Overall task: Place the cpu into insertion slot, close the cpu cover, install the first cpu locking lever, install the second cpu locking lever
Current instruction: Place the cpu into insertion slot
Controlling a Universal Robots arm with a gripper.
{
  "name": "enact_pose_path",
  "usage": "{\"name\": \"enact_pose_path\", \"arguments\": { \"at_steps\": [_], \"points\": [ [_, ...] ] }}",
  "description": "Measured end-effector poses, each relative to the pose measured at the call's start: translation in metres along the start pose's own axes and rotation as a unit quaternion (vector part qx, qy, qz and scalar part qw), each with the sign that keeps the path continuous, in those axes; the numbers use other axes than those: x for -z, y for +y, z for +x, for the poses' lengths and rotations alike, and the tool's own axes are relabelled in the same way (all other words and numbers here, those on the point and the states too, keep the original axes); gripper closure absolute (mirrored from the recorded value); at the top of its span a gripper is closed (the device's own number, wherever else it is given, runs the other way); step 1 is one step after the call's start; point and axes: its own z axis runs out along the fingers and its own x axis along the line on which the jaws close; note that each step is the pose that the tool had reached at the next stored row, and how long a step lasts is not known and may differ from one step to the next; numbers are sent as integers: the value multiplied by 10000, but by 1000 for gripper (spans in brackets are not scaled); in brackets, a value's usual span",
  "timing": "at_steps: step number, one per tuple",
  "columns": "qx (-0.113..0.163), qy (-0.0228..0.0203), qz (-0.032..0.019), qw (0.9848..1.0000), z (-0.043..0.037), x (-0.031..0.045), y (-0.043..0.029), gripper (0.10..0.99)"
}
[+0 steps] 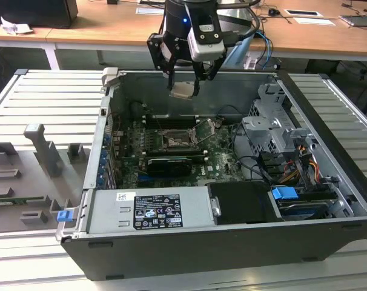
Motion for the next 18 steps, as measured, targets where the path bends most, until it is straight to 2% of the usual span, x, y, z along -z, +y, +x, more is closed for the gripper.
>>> {"name": "enact_pose_path", "arguments": {
  "at_steps": [18],
  "points": [
    [-234,-21,-3,9997,-1,-60,-6,545]
  ]
}}
